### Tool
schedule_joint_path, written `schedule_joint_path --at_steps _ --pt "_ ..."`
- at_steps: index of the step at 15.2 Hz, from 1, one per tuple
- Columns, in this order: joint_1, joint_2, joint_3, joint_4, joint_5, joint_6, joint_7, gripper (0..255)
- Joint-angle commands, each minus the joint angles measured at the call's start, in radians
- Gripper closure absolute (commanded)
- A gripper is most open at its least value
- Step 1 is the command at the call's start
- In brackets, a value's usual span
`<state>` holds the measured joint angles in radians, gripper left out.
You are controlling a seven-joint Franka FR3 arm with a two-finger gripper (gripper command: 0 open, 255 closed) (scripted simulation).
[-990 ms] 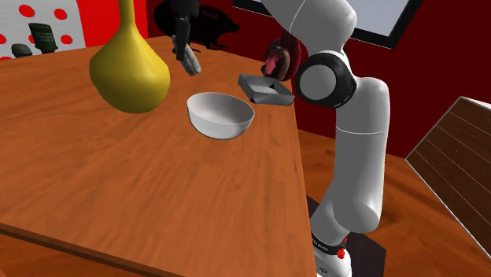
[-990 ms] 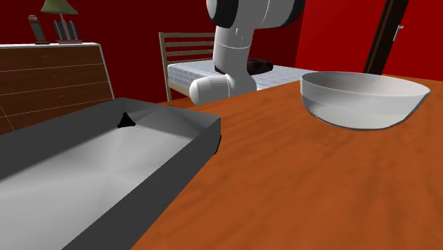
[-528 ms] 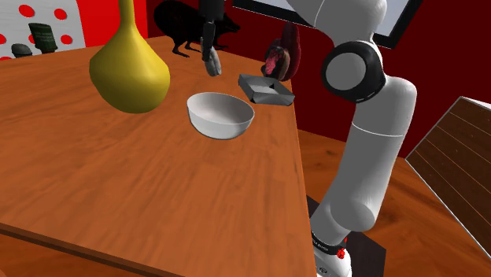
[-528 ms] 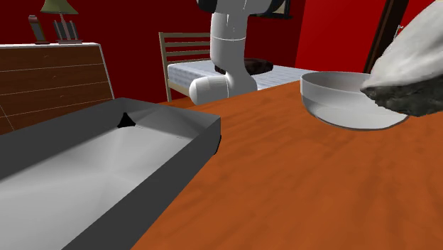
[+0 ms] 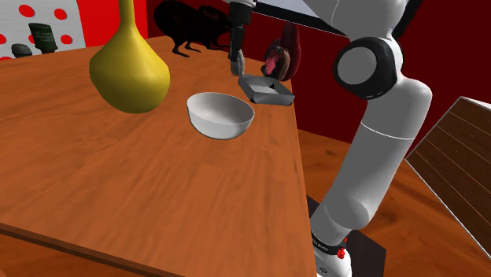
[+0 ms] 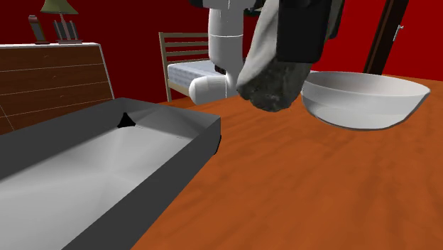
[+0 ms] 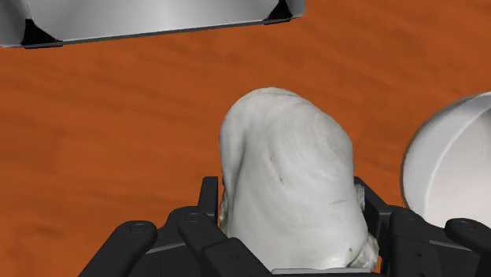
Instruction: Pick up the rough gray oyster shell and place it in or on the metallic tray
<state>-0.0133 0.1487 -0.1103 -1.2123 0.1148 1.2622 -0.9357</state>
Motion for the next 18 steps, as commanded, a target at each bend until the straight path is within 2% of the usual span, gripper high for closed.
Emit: schedule_joint_path --at_steps 1,7,13,18 --pt "-0.025 -0.030 -0.019 -0.041 -0.006 0.007 -0.049 255" --pt "-0.105 -0.047 -0.083 -0.061 -0.018 -0.003 -0.195 255" --pt "-0.190 -0.019 -0.147 -0.025 -0.022 -0.024 -0.345 255" --pt "-0.182 -0.061 -0.143 -0.150 -0.034 0.062 -0.343 255"
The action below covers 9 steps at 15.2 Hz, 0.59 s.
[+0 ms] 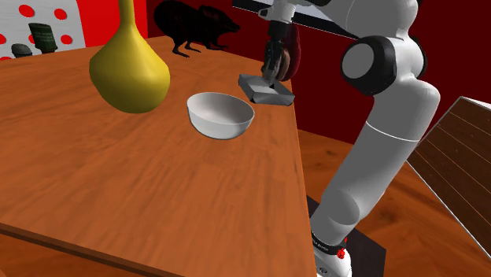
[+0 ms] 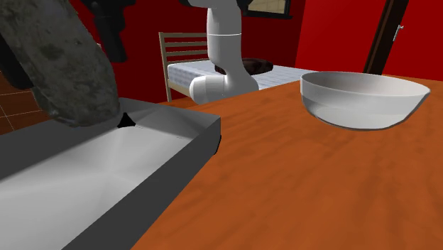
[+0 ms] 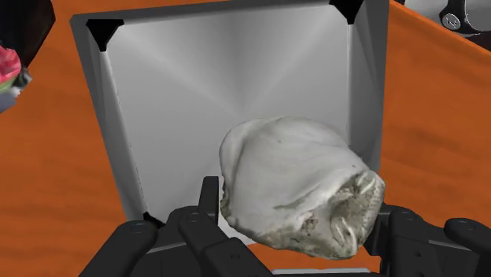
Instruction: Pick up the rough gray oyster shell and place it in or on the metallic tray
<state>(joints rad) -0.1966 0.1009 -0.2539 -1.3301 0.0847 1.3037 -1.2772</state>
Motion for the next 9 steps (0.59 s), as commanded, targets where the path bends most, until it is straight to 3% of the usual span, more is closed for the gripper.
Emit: schedule_joint_path --at_steps 1,9 --pt "0.003 -0.020 0.001 -0.055 -0.005 0.037 -0.001 255" --pt "0.009 -0.058 0.005 -0.205 -0.016 0.150 0.000 255"
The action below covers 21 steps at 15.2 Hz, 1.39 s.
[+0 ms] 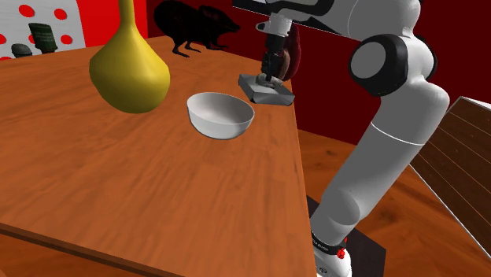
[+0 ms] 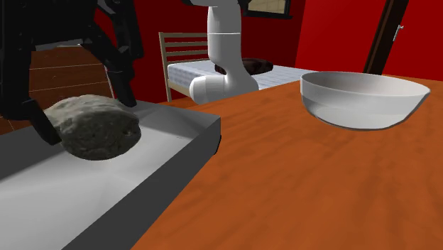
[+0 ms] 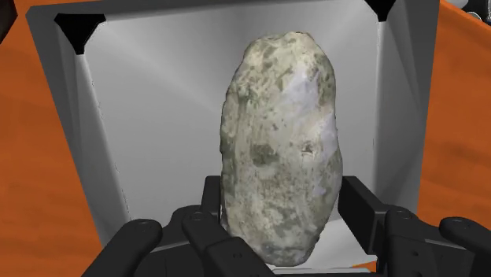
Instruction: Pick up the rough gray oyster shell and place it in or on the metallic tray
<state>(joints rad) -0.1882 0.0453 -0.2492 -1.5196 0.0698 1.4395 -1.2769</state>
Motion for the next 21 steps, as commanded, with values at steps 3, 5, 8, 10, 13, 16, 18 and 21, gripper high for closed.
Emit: schedule_joint_path --at_steps 3,5,8,10,13,16,18,21 --pt "0.000 -0.002 0.000 -0.015 -0.001 0.014 0.000 255" --pt "0.000 -0.002 0.000 -0.015 -0.001 0.014 0.000 255" --pt "0.000 -0.003 0.000 -0.016 -0.001 0.014 0.000 0" --pt "0.000 -0.002 0.000 -0.015 -0.001 0.014 0.000 0" --pt "0.000 -0.002 0.000 -0.015 -0.001 0.014 0.000 0" --pt "-0.011 0.055 -0.007 0.159 0.014 -0.106 -0.008 0" --pt "-0.015 0.074 -0.009 0.212 0.019 -0.140 -0.010 0" --pt "-0.015 0.074 -0.009 0.211 0.019 -0.140 -0.010 0"
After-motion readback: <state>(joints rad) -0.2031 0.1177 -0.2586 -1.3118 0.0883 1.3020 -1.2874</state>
